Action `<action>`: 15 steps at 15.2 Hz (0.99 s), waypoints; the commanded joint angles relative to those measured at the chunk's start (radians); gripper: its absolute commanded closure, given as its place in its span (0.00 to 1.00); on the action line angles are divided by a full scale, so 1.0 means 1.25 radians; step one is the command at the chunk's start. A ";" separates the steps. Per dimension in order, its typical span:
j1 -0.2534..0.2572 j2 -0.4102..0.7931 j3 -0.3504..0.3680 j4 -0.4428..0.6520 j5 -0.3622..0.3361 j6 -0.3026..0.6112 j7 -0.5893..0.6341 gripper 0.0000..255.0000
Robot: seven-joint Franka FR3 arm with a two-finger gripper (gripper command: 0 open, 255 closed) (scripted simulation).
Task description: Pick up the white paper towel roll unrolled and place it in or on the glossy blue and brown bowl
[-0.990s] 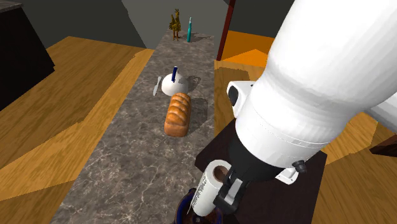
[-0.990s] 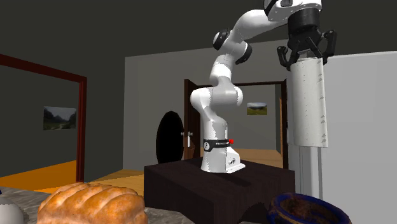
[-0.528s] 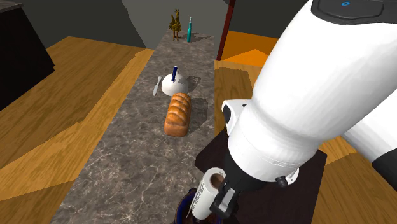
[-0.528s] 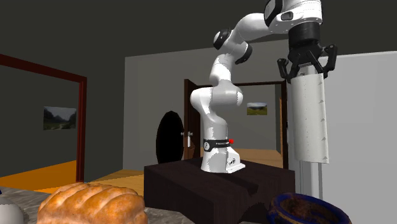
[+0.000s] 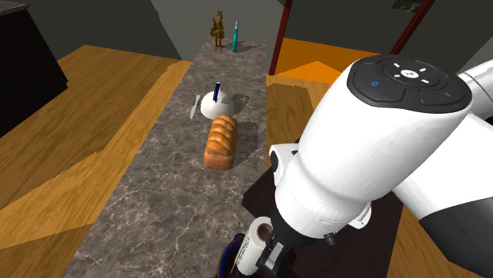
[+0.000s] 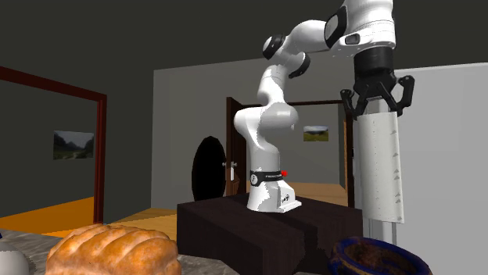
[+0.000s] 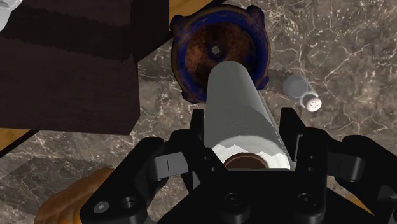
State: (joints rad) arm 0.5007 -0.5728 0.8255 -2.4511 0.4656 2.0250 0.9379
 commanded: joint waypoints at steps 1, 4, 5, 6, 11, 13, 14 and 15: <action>-0.003 0.012 0.015 -0.013 0.003 0.026 0.003 1.00; -0.008 0.028 0.033 -0.033 0.008 0.063 0.003 1.00; -0.009 0.034 0.040 -0.039 0.009 0.076 0.004 1.00; -0.011 0.040 0.046 -0.046 0.010 0.089 0.004 1.00; -0.025 0.077 0.082 -0.075 0.013 0.155 0.009 1.00; -0.030 0.087 0.092 -0.082 0.013 0.172 0.011 1.00; -0.030 0.087 0.092 -0.082 0.013 0.172 0.011 1.00; -0.030 0.087 0.092 -0.082 0.013 0.172 0.011 1.00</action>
State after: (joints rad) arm 0.4650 -0.4663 0.9377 -2.5526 0.4817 2.2361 0.9503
